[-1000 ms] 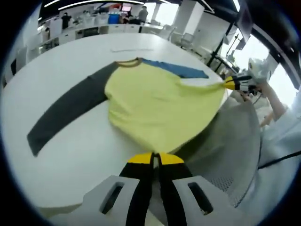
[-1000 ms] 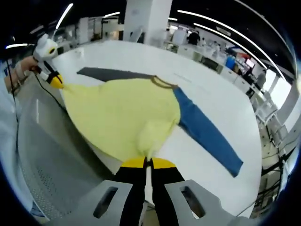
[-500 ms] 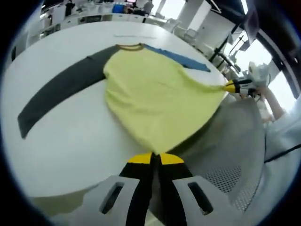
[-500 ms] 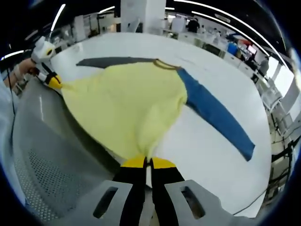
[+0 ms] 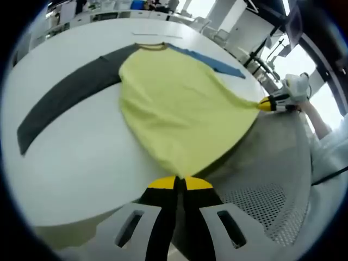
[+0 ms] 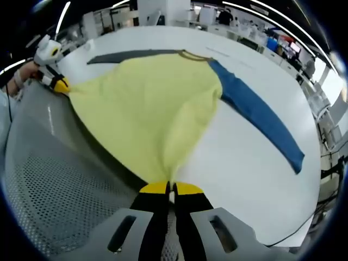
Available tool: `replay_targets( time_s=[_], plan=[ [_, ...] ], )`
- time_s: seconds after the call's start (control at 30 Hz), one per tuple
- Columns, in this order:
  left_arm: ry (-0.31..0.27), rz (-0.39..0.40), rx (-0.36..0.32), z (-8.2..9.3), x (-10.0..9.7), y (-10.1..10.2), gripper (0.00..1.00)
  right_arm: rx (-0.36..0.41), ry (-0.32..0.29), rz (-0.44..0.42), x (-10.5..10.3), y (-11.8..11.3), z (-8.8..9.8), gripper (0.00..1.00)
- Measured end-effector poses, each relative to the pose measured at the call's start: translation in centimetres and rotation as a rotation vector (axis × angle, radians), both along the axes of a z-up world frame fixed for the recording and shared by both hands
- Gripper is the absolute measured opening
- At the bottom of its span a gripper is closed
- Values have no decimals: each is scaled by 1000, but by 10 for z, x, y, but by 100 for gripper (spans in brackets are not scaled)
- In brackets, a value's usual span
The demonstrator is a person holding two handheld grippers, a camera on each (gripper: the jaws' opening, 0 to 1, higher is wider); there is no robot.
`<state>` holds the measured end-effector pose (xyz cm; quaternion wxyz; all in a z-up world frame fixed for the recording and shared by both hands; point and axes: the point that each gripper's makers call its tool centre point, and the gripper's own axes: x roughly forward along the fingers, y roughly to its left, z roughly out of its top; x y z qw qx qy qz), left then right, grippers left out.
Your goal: Fold the garment on the visible template until the final outline fits inside the template.
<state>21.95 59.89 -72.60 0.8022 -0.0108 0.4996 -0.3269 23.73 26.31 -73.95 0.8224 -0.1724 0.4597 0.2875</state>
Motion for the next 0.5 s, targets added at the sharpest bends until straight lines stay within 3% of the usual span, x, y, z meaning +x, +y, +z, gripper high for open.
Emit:
replay_targets(
  time_s=[0.5],
  plan=[
    [45,-20,30,-10,0,0,1,6,57,32,-1,2,-14,4]
  ],
)
